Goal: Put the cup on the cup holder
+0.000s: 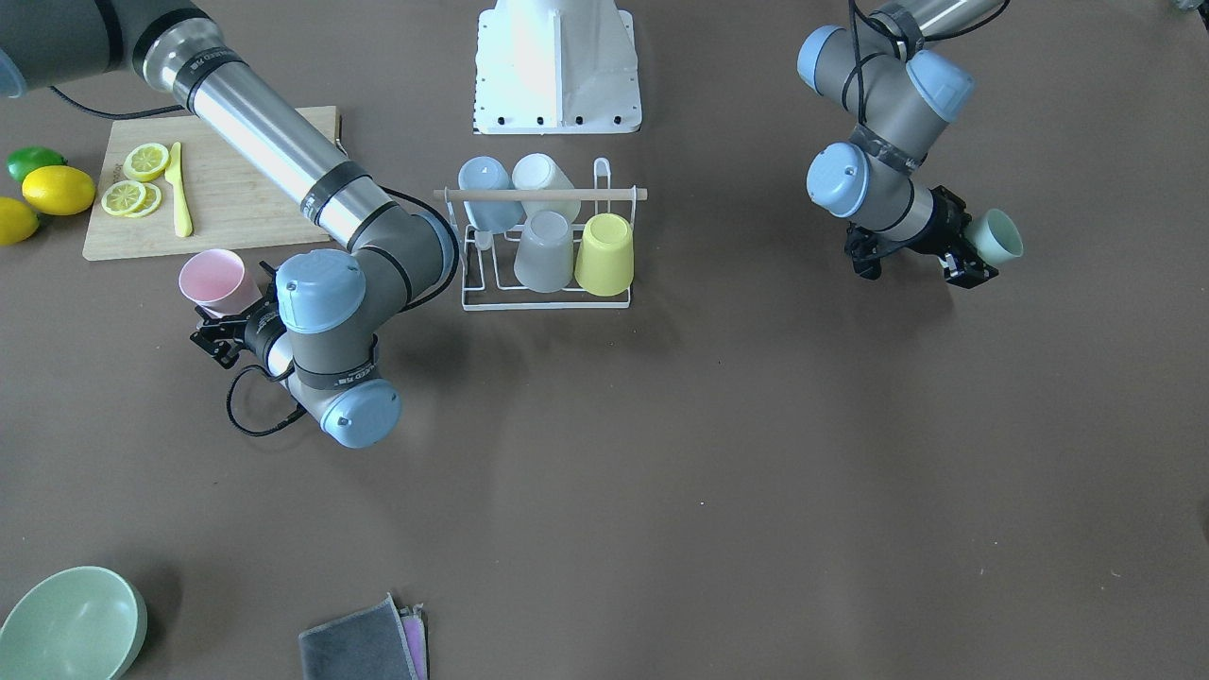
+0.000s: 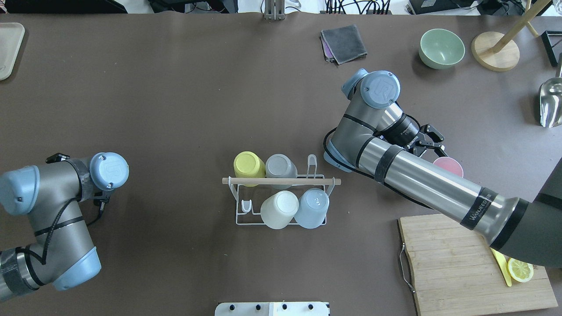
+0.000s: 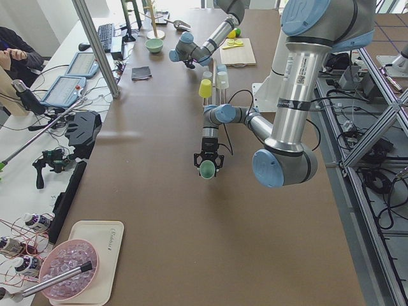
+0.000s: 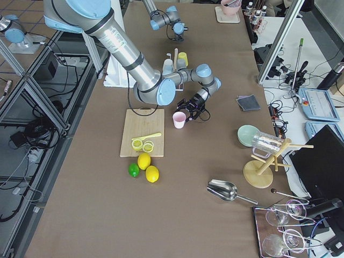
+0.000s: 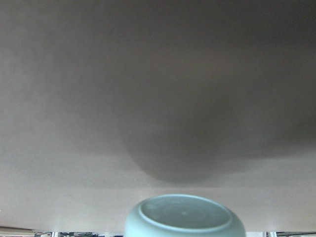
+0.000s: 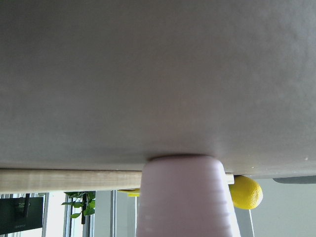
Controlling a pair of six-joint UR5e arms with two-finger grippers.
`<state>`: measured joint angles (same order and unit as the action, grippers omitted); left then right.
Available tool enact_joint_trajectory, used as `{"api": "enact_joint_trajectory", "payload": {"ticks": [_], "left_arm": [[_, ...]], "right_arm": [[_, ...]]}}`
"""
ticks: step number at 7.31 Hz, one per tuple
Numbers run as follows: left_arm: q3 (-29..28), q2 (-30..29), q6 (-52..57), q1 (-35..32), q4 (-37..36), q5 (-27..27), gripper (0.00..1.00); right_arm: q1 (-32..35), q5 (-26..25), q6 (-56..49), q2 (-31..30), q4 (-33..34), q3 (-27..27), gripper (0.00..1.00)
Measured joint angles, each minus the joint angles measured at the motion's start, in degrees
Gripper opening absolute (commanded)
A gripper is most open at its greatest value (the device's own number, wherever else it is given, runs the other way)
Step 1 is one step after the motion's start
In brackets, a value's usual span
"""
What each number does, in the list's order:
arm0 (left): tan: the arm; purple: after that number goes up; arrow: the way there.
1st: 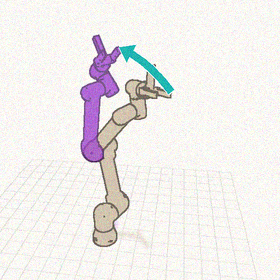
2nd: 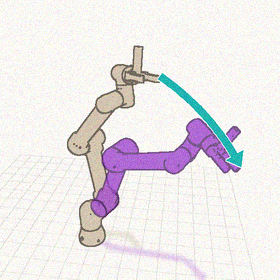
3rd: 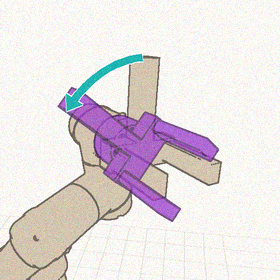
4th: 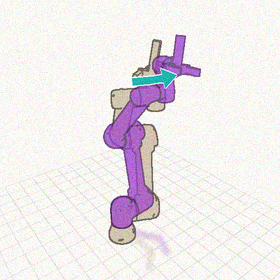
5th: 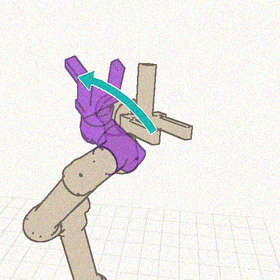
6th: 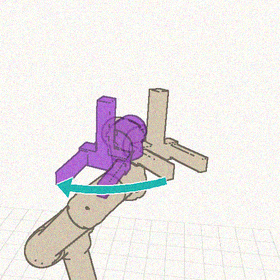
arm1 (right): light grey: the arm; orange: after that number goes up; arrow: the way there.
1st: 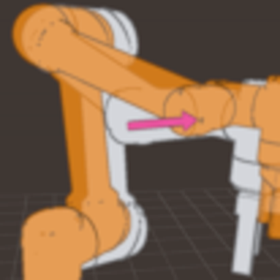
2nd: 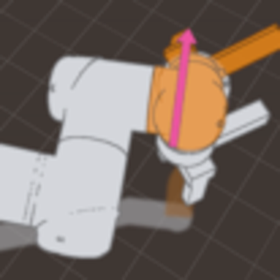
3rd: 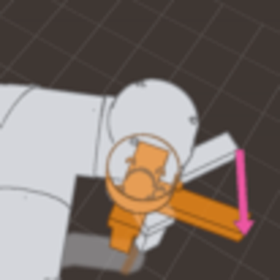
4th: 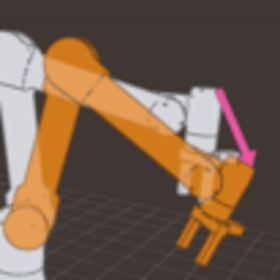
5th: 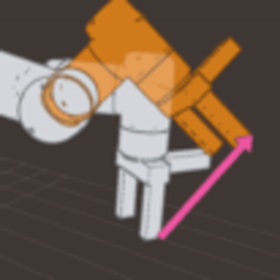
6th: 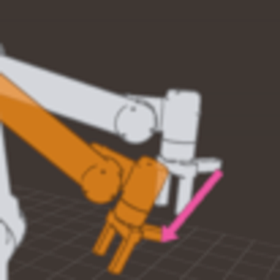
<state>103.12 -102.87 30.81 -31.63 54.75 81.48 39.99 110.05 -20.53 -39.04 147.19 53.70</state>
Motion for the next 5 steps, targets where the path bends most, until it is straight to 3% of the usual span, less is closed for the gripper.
{"api": "enact_joint_trajectory", "payload": {"ticks": [1, 3, 5], "left_arm": [[2.1, -0.5, 1.5, -2.6, 0.2, 0.1, 0.23], [3.8, -2.4, 3.7, -6.3, 1.0, 0.1, 0.35], [4.1, -3.8, 4.0, -7.4, 2.4, 0.0, 0.33]], "right_arm": [[0.0, -0.1, 0.0, -0.4, 0.1, 0.5, 0.99], [-0.1, -0.1, 0.0, -1.0, 0.5, 1.5, 0.99], [-0.2, -0.1, 0.0, -1.5, 0.8, 2.0, 0.99]]}}
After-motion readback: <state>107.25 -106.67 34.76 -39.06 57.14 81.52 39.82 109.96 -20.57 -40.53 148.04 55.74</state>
